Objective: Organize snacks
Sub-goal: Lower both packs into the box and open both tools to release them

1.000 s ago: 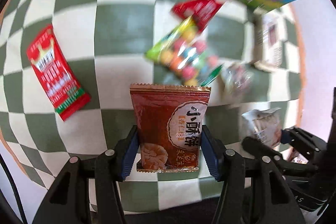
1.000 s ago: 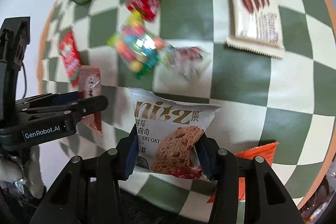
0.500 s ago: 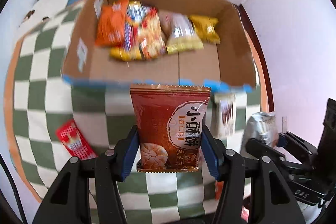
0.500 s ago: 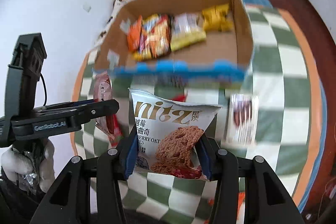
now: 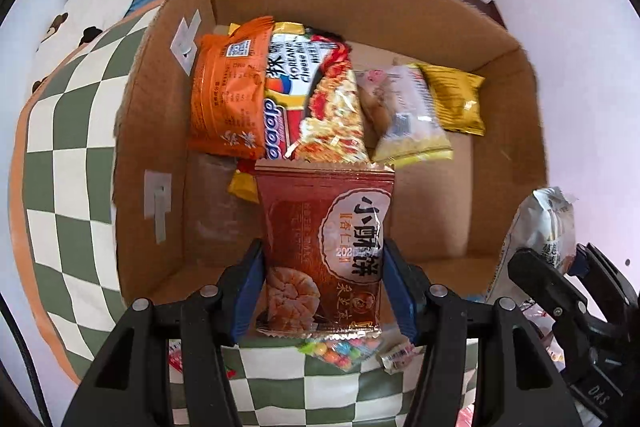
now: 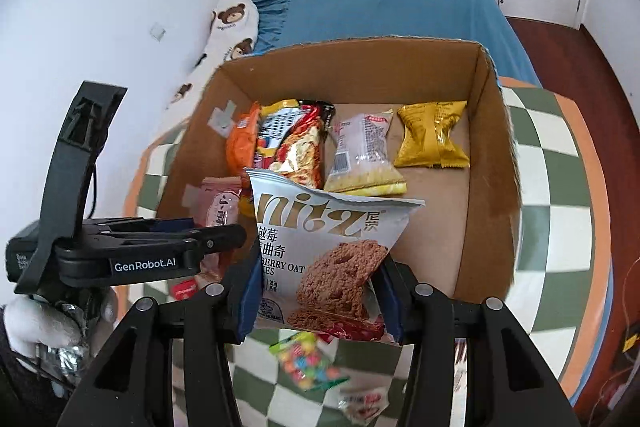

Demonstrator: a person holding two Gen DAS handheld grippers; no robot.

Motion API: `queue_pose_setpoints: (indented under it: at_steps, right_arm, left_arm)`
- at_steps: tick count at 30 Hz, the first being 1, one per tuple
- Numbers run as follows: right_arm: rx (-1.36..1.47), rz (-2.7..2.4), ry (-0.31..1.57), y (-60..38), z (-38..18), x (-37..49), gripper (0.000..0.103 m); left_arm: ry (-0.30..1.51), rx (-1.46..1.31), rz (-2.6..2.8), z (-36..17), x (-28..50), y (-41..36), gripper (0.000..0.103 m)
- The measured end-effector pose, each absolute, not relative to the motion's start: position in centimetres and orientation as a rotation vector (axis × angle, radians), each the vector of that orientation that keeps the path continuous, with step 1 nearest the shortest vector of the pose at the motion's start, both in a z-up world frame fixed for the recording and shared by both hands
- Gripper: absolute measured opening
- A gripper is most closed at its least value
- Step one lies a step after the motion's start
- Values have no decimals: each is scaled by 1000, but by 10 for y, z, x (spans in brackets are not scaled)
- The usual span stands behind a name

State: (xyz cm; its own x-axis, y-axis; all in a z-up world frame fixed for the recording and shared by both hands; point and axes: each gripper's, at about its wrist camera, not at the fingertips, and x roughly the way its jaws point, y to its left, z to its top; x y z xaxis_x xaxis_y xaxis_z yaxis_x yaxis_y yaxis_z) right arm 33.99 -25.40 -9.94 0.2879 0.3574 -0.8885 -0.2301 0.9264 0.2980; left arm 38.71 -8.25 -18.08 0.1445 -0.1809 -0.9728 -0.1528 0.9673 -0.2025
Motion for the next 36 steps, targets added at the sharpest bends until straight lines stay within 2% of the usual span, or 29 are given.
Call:
queue_pose_setpoints:
  at_steps: [17, 19, 20, 21, 22, 24, 28, 30, 36]
  right_arm:
    - [73, 337, 1344, -250, -168, 377, 53]
    - [84, 317, 1361, -252, -172, 379, 66]
    - [83, 295, 1362, -254, -174, 380, 83]
    - [83, 283, 1359, -256, -174, 381, 93]
    - [86, 279, 1356, -258, -174, 382, 94]
    - [82, 264, 1358, -261, -173, 383, 95]
    - [41, 223, 1337, -263, -167, 383, 98]
    - [17, 201, 1322, -264, -163, 381, 98]
    - [-6, 147, 1278, -273, -149, 374, 98]
  left_arm:
    - [1577, -236, -3, -226, 404, -79, 54]
    - [1594, -235, 0, -228, 403, -78, 54]
    - [1606, -239, -7, -229, 402, -78, 55]
    - [1604, -245, -6, -228, 401, -77, 60]
    - [1601, -243, -1, -228, 401, -79, 62]
    - [1586, -232, 5, -225, 399, -77, 77]
    - [1551, -192, 25, -215, 400, -74, 87]
    - [1538, -196, 23, -209, 398, -72, 97]
    - [1486, -165, 23, -186, 395, -78, 99]
